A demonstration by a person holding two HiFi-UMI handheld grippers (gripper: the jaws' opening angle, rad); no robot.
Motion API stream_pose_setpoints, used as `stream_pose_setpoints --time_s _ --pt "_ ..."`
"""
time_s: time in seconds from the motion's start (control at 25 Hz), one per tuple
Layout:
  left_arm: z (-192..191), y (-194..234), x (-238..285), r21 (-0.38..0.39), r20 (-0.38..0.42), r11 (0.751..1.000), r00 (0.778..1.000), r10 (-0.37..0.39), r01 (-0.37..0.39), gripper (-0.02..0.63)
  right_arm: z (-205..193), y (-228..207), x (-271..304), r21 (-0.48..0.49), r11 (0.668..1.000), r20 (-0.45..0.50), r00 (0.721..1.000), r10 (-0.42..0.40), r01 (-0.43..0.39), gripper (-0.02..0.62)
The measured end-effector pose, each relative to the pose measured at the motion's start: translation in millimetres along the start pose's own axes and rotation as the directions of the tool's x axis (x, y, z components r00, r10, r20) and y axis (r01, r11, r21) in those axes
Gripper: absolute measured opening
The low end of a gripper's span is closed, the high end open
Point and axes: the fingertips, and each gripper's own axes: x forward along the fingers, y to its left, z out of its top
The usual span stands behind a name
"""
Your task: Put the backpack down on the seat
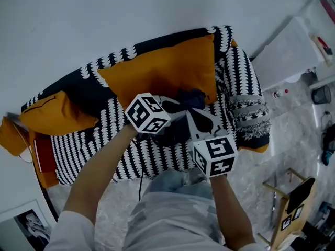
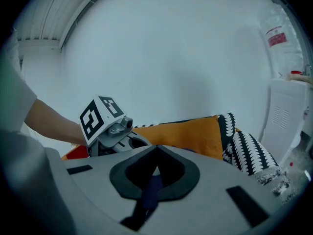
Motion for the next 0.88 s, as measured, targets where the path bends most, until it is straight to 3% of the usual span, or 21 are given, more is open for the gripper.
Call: stream_pose_setpoints --time_s 0.48,0.88 --pt "-9 37 -6 -0.049 0.003 0.991 0.992 0.124 -0.124 0.041 -6 2 12 0.006 1.000 -0.016 1.000 0.023 -0.023 0.002" --pt "-20 68 -20 -0.080 -0.010 0.959 0.963 0.271 -0.271 0.078 -10 12 24 0.014 0.998 -0.036 0.998 0.055 -0.054 0.002"
